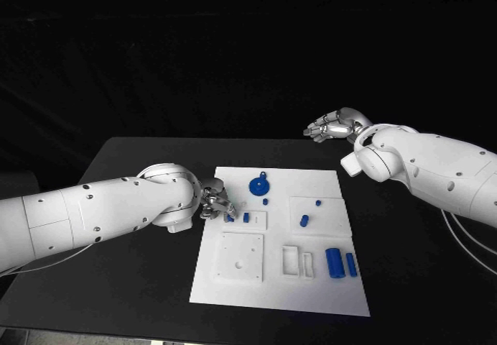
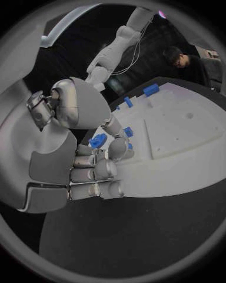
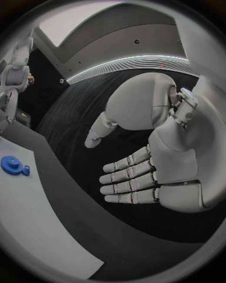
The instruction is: Assemble the parts on the task board
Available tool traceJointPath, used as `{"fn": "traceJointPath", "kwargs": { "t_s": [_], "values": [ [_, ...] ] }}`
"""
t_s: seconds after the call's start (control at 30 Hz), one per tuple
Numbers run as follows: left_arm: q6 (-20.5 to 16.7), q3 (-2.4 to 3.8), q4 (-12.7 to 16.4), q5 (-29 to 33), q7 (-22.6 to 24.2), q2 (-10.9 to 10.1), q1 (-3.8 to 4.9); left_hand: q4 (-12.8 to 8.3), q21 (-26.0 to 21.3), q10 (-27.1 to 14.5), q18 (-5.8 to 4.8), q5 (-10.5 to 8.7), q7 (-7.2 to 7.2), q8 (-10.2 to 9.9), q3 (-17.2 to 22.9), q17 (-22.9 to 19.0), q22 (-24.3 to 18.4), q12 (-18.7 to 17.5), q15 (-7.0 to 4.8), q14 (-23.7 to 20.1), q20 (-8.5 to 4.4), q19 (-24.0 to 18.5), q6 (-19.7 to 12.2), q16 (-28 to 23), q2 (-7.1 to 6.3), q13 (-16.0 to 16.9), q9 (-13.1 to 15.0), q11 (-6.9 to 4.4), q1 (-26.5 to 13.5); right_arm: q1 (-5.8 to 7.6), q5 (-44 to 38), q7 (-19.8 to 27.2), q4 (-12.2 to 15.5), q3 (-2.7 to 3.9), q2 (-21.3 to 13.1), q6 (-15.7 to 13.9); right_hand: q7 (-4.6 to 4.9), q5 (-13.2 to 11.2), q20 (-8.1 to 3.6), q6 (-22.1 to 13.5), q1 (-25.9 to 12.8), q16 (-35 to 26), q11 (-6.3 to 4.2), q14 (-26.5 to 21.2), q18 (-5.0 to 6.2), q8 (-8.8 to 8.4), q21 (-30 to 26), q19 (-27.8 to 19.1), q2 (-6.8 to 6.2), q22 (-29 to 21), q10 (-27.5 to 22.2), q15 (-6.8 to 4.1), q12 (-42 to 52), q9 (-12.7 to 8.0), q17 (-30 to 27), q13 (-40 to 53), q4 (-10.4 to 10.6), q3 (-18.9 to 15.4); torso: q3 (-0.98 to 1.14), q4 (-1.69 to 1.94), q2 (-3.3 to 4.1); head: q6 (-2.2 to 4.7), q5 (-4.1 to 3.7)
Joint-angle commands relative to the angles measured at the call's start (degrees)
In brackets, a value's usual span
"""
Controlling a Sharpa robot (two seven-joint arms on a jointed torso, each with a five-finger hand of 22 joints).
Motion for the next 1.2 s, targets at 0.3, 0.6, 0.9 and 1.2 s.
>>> {"fn": "traceJointPath", "kwargs": {
  "t_s": [0.3,0.6,0.9,1.2],
  "values": [
    [2.39,-0.58,0.19,0.24,0.03,0.3,-0.85,1.32,0.47,-0.69,-0.02,-3.7,-1.89,0.42,0.08,-0.04,0.97,0.48,-0.46,0.09,-6.07,-0.6,4.6,0.28,-1.36,-0.38,0.08,-0.18,-1.52,-0.07,-0.43,0.19,-0.09,0.01,0.07,0.65,2.03,0.3,0.08,-0.41,0.35,0.22,0.33,-0.38,-0.97,0.15,-0.27,-0.46,0.06,0.13,-0.17,-0.05,-0.15,-0.07,-0.09,-0.08,-0.02,-0.35,-0.04,0.01,-0.04,-0.02,-0.11],
    [2.12,-0.58,-0.46,0.53,0.0,0.29,-0.85,3.39,0.39,-0.89,0.08,-9.89,-1.85,0.78,-0.02,-0.17,0.9,0.69,-0.54,-0.1,-6.11,-0.83,4.22,0.2,-3.15,-0.91,-0.22,-0.16,-2.95,-0.25,-0.41,0.2,-0.16,0.01,0.05,0.77,2.06,0.3,0.08,-0.49,0.35,0.24,0.33,-0.42,-0.97,0.12,-0.31,-0.49,0.0,0.17,-0.19,-0.04,-0.15,-0.1,-0.12,-0.09,-0.04,-0.38,0.03,0.01,-0.02,0.09,-0.16],
    [0.84,-0.58,-0.82,0.53,-0.45,0.09,-0.85,5.03,0.3,-1.04,0.17,-12.91,-1.71,0.88,-0.96,-0.23,0.91,0.71,-0.57,-0.41,-6.14,-1.13,3.53,0.14,-6.3,-1.27,-0.35,-0.05,-4.98,-0.27,-0.41,0.23,-0.13,0.01,0.01,0.73,2.08,0.29,0.08,-0.56,0.34,0.26,0.34,-0.46,-0.97,0.1,-0.35,-0.5,-0.03,0.21,-0.21,-0.03,-0.16,-0.12,-0.15,-0.09,-0.05,-0.4,0.0,-0.04,-0.03,0.18,-0.19],
    [-4.53,-0.44,-0.69,3.44,1.32,-0.67,-0.85,10.36,0.0,-1.51,0.42,-12.88,-0.04,-2.0,2.37,-0.68,0.63,-0.07,0.07,-1.47,-6.25,-1.31,-2.27,-0.74,-13.08,-1.92,-1.57,1.45,-4.91,-0.39,-0.38,0.24,-0.16,0.01,-0.07,0.72,2.11,0.28,0.08,-0.61,0.3,0.28,0.35,-0.48,-0.98,0.09,-0.38,-0.51,-0.04,0.24,-0.23,-0.03,-0.16,-0.14,-0.18,-0.09,-0.02,-0.43,-0.04,-0.1,-0.02,0.38,-0.46]
  ]
}}
